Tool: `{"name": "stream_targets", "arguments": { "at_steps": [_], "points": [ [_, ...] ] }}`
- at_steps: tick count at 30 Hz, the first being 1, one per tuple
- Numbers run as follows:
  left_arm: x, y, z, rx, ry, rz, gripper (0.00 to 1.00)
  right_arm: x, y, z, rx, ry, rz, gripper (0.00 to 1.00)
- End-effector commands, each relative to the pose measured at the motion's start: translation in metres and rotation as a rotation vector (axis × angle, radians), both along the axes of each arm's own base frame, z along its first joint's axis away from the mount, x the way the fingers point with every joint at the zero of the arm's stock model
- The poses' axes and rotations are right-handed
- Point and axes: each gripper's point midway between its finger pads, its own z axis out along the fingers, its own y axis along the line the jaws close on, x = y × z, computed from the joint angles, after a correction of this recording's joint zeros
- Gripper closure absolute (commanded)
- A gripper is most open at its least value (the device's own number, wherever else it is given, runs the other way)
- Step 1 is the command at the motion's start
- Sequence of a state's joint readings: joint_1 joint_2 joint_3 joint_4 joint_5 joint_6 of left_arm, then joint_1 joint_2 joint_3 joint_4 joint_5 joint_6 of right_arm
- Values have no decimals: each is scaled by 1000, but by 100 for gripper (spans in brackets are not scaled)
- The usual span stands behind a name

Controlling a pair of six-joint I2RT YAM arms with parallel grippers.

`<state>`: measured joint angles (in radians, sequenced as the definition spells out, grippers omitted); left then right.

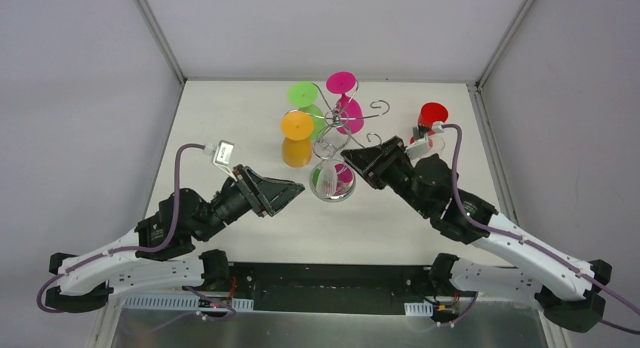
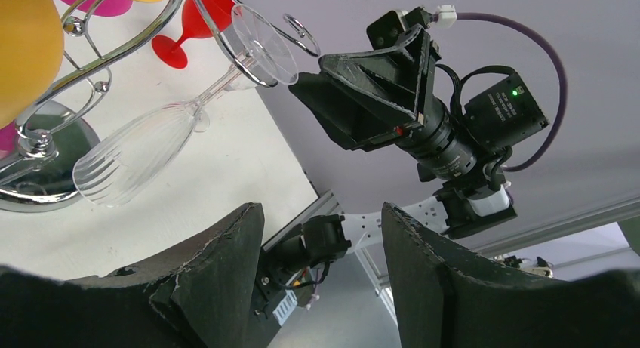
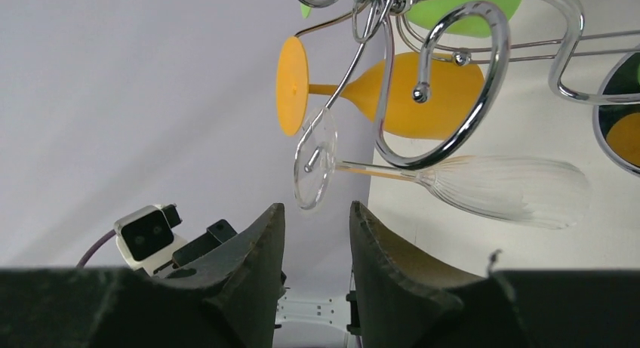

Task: Take the wine glass off the wine glass rack
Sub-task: Pick up the wine glass from the wine rack.

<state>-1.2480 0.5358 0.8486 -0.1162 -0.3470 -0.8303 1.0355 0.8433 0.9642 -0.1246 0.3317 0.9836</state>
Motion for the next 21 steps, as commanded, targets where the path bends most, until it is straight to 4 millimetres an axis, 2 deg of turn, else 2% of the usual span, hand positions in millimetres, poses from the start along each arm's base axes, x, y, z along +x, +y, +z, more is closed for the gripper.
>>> {"name": "stream_targets", "arguments": {
  "at_steps": [1,10,21],
  "points": [
    [2,9,7,-40,-3,23,40,11,0,25,98,-33,-77,61],
    [-1,27,6,-47,-10,42,40,16,6,20,82,-31,-103,69],
    [-2,36,3,-46,-18,51,40,23,9,16,57,-35,-135,76]
  ]
}}
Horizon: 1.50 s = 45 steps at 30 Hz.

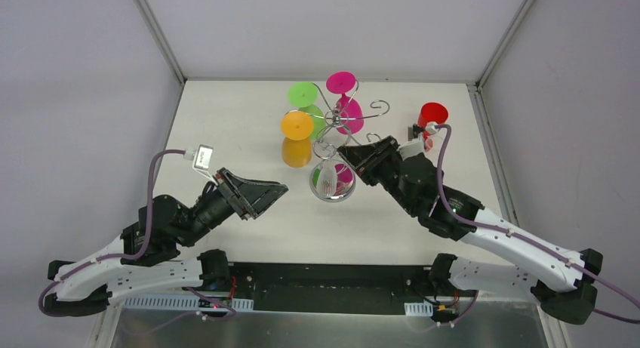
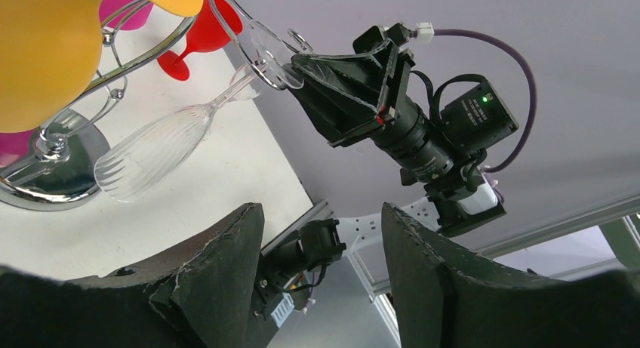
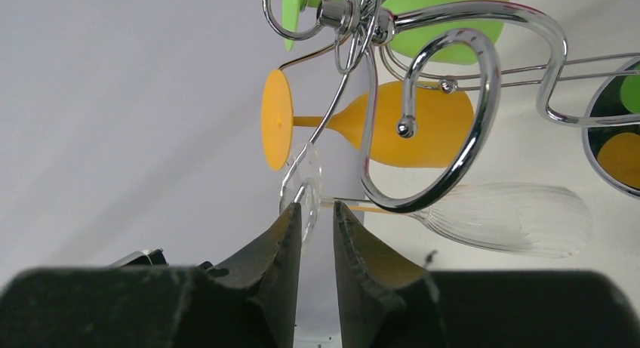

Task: Take the wine glass off the wine glass rack
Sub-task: Pick up the wine glass from the wine rack.

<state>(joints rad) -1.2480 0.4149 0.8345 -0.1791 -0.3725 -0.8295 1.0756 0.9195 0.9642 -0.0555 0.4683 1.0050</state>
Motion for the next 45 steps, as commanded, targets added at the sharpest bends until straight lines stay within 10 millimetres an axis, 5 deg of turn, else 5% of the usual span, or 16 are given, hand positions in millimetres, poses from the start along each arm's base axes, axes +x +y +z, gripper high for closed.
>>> {"name": "stream_targets", "arguments": {
  "at_steps": [1,11,27,45],
  "points": [
    [3,7,-1,-6,-7,28,40,6,-3,25,64,-45,-41,78],
    [4,14,-3,-9,-9,44,40,6,0,31,92,-59,-38,100],
    [6,13,-6,3,-5,53,40,0,6,52,150,-84,-1,100],
    [6,12,-7,4,2,50,40,-16,23,55,185,-66,80,100]
  ]
}}
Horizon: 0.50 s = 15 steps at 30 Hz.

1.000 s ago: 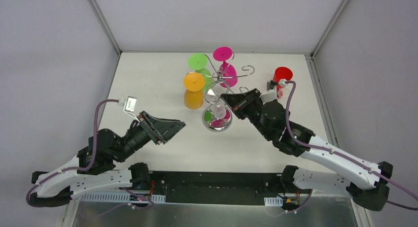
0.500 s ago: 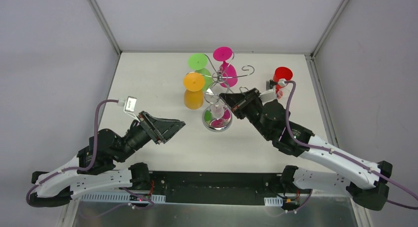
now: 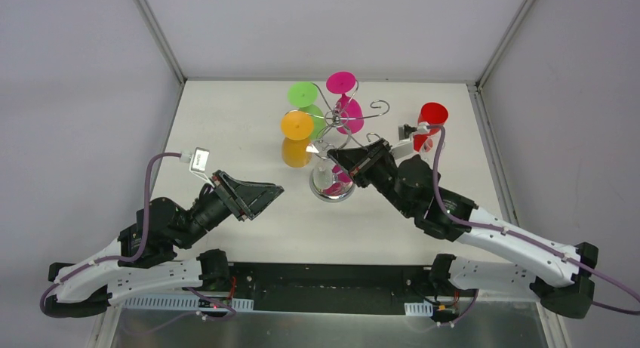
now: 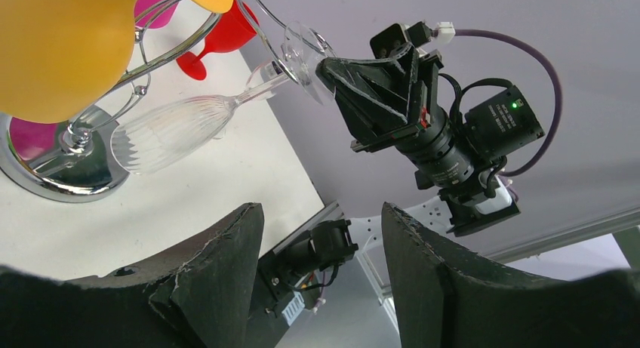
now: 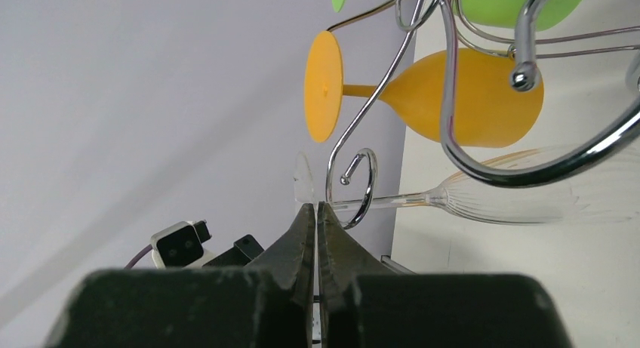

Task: Take the wine glass off the wine glass rack
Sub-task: Pick up the wine glass from the wine rack.

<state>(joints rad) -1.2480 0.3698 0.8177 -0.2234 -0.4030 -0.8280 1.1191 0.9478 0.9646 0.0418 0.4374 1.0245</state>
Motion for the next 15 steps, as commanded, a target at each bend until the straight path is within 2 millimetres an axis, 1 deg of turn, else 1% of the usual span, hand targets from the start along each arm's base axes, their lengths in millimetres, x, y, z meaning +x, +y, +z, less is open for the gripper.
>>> {"name": "stream_targets", "arguments": {
  "at_steps": [1,12,15],
  "points": [
    [4,0,3,-13,-6,19,40,-2,1,40,107,-49,3,100],
    [3,2,6,-18,-12,16,40,6,1,53,98,-84,-45,100],
    [3,2,5,-15,-13,17,40,10,-3,55,92,-95,-70,100]
  ]
}}
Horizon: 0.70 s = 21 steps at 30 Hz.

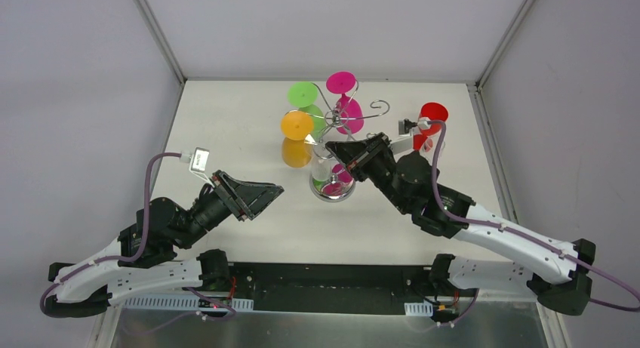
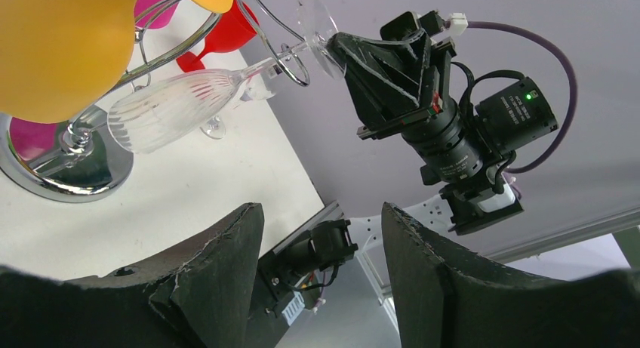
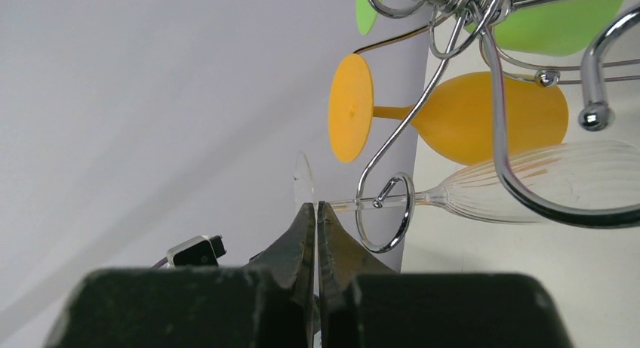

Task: Take the wine glass off the wine glass rack
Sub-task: Pick up the wine glass from the wine rack.

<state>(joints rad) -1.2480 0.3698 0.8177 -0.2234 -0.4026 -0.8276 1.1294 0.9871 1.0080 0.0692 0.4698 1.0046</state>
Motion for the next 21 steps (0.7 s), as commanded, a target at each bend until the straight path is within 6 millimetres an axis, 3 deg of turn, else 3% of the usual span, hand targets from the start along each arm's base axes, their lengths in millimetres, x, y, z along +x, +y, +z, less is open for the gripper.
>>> {"name": "stream_targets", "arguments": {
  "at_steps": [1,12,21],
  "points": [
    [3,3,5,-15,-13,17,40,6,-10,42,77,-72,-58,100],
    [3,4,4,-16,-9,20,40,11,-36,48,49,-116,-151,100],
    [4,4,3,-18,-4,25,40,3,-63,36,52,-109,-173,100]
  ]
}}
